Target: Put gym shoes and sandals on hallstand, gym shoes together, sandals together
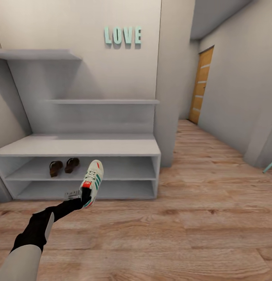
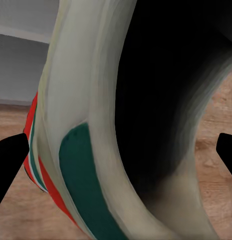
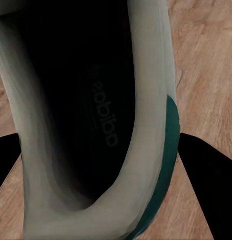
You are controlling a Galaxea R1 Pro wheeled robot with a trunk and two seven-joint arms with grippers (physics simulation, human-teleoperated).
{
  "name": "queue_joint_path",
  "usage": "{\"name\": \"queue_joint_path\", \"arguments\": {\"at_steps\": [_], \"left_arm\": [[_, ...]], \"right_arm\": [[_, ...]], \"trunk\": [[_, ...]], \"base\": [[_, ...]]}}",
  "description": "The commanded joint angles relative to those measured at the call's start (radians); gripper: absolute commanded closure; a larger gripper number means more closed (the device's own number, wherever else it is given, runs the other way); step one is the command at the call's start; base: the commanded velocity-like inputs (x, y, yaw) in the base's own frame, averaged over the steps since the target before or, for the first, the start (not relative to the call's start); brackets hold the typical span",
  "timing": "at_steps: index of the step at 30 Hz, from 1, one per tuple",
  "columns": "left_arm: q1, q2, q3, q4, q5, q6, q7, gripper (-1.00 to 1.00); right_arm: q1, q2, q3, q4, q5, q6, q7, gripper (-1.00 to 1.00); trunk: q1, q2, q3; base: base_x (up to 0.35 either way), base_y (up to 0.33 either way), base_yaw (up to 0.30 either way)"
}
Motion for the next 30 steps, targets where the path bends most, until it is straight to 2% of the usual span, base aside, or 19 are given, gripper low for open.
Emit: {"name": "queue_joint_path", "arguments": {"at_steps": [1, 7, 10, 12, 14, 15, 16, 17, 18, 20, 23, 28, 30], "left_arm": [[-0.001, -0.001, 0.005, 0.002, -0.006, 0.008, -0.008, 1.0], [-0.001, -0.001, 0.005, 0.063, -0.006, 0.004, -0.003, 1.0], [-0.001, -0.002, 0.003, 0.123, -0.008, 0.001, 0.013, 1.0], [-0.001, -0.002, -0.003, 0.169, -0.008, -0.003, 0.064, 1.0], [-0.001, -0.022, -0.015, 0.214, -0.009, -0.017, 0.201, 1.0], [-0.001, -0.04, -0.02, 0.222, -0.009, -0.023, 0.263, 1.0], [-0.001, -0.105, -0.046, 0.233, -0.009, -0.031, 0.439, 1.0], [-0.001, -0.124, -0.064, 0.234, -0.009, -0.032, 0.478, 1.0], [-0.001, -0.146, -0.1, 0.235, -0.008, -0.033, 0.514, 1.0], [-0.001, -0.165, -0.149, 0.236, -0.007, -0.032, 0.537, 1.0], [-0.001, -0.181, -0.18, 0.236, -0.006, -0.03, 0.547, 1.0], [-0.001, -0.185, -0.191, 0.236, -0.006, -0.03, 0.551, 1.0], [-0.001, -0.185, -0.192, 0.235, -0.006, -0.033, 0.551, 1.0]], "right_arm": [[-0.001, 0.0, -0.004, 0.0, -0.007, 0.005, 0.003, 1.0], [-0.001, -0.001, -0.005, 0.0, -0.007, 0.005, 0.003, 1.0], [-0.001, -0.001, -0.005, 0.0, -0.007, 0.005, 0.003, 1.0], [-0.001, -0.001, -0.005, 0.0, -0.007, 0.005, 0.003, 1.0], [-0.001, 0.0, -0.005, 0.0, -0.007, 0.004, 0.003, 1.0], [-0.001, 0.0, -0.005, 0.0, -0.007, 0.004, 0.003, 1.0], [-0.001, 0.0, -0.005, 0.0, -0.007, 0.004, 0.003, 1.0], [-0.001, 0.0, -0.005, 0.0, -0.006, 0.004, 0.003, 1.0], [-0.001, 0.0, -0.005, 0.0, -0.006, 0.003, 0.003, 1.0], [-0.001, 0.0, -0.005, 0.0, -0.006, 0.003, 0.003, 1.0], [-0.001, 0.0, -0.005, 0.0, -0.006, 0.003, 0.003, 1.0], [-0.001, 0.002, -0.001, -0.001, -0.007, 0.005, 0.003, 1.0], [-0.001, 0.004, 0.023, -0.007, -0.006, 0.005, 0.003, 1.0]], "trunk": [[0.0, 0.0, -0.001], [0.0, 0.0, -0.001], [0.0, 0.0, -0.001], [0.0, 0.0, -0.001], [0.0, 0.0, -0.001], [0.0, 0.0, -0.001], [0.0, 0.0, -0.001], [0.0, 0.0, -0.001], [0.0, 0.0, -0.001], [0.0, 0.0, -0.001], [0.0, 0.0, -0.001], [0.0, 0.0, -0.001], [0.0, 0.0, -0.001]], "base": [[0.18, -0.29, 0.183], [0.076, -0.159, 0.051], [0.009, -0.023, 0.006], [0.004, -0.009, 0.002], [0.001, -0.003, 0.001], [0.001, -0.002, 0.0], [0.0, 0.0, 0.0], [0.0, 0.0, 0.0], [0.0, 0.0, 0.0], [0.0, 0.0, 0.0], [0.0, 0.0, 0.0], [0.0, 0.0, 0.0], [0.0, 0.0, 0.0]]}}
